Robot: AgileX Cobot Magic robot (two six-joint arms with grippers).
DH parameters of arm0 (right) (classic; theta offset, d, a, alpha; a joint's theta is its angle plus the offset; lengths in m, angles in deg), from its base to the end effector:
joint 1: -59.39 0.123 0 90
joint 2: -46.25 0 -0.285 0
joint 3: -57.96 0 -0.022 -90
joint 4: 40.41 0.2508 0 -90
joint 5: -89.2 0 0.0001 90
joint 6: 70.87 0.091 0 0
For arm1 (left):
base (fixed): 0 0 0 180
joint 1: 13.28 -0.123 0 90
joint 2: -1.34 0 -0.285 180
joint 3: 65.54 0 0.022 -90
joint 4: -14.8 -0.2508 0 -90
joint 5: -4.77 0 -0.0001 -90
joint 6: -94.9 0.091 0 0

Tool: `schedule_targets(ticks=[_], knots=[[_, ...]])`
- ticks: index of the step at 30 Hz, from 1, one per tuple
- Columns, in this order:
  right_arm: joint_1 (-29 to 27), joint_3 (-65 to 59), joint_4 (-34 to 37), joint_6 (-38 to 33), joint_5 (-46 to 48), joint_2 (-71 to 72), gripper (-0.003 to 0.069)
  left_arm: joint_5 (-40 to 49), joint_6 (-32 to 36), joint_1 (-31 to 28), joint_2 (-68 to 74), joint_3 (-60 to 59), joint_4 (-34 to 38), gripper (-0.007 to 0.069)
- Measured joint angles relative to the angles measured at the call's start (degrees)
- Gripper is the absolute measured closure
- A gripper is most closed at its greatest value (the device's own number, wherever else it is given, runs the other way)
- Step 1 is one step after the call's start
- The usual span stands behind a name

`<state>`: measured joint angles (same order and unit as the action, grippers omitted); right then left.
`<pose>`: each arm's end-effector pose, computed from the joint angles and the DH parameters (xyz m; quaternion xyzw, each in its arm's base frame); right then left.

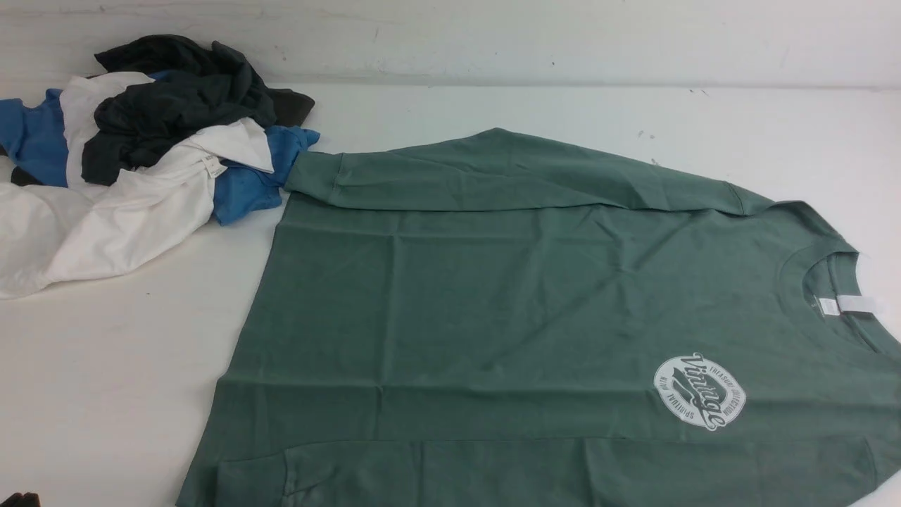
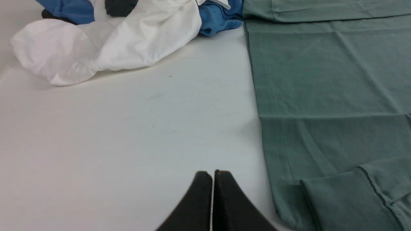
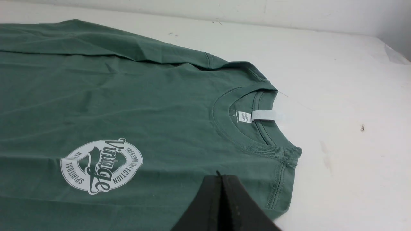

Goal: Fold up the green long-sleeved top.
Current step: Use the left arm to clamp the cuff closest to it

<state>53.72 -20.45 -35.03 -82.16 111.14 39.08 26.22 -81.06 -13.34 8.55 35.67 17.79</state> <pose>0.0524 -0.0020 0.1725 -0.0148 0.8059 -0.0476 0.5899 0.0527 -0.0017 0.1709 0.0141 0.8059 -0.0009 0.5919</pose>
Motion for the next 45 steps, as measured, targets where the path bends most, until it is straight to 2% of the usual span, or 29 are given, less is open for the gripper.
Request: schedule_targets(ticks=[19,26,29,30,31,32,35,37,39,41,42,45], knots=[[0.0,0.0,0.0,0.0,0.0,0.0,0.0673,-0.9,-0.3,0.0,0.0,0.0,0.5,0.0628],[0.0,0.0,0.0,0.0,0.0,0.0,0.0673,-15.6,-6.4,0.0,0.0,-0.1,13.4,0.0628],[0.0,0.0,0.0,0.0,0.0,0.0,0.0673,-26.8,-6.9,0.0,0.0,-0.1,19.9,0.0628],[0.0,0.0,0.0,0.0,0.0,0.0,0.0673,-27.5,-7.0,0.1,0.0,-0.1,20.3,0.0628],[0.0,0.0,0.0,0.0,0.0,0.0,0.0673,-33.4,-7.5,0.1,0.0,-0.1,22.8,0.0628],[0.0,0.0,0.0,0.0,0.0,0.0,0.0673,-34.1,-7.5,0.0,0.0,-0.1,23.0,0.0628],[0.0,0.0,-0.2,-0.5,0.0,0.0,0.0673,-50.1,-9.7,0.0,0.0,0.0,25.4,0.0628],[0.0,0.0,-0.3,-0.7,-0.1,0.0,0.0673,-53.6,-10.8,0.1,0.0,1.6,25.5,0.0628],[0.0,-0.3,2.3,0.5,-2.4,0.0,0.0673,-53.2,-11.5,0.1,0.0,6.7,23.9,0.0628],[0.0,-0.5,6.4,2.5,-4.7,0.0,0.0673,-48.6,-12.1,0.0,0.0,12.2,21.8,0.0628],[0.0,-0.5,10.3,4.3,-6.8,0.0,0.0673,-44.7,-12.4,0.0,0.2,15.5,20.8,0.0628],[0.0,-0.5,22.7,9.8,-14.3,0.0,0.0673,-25.6,-12.3,0.1,5.7,28.8,16.8,0.0628]])
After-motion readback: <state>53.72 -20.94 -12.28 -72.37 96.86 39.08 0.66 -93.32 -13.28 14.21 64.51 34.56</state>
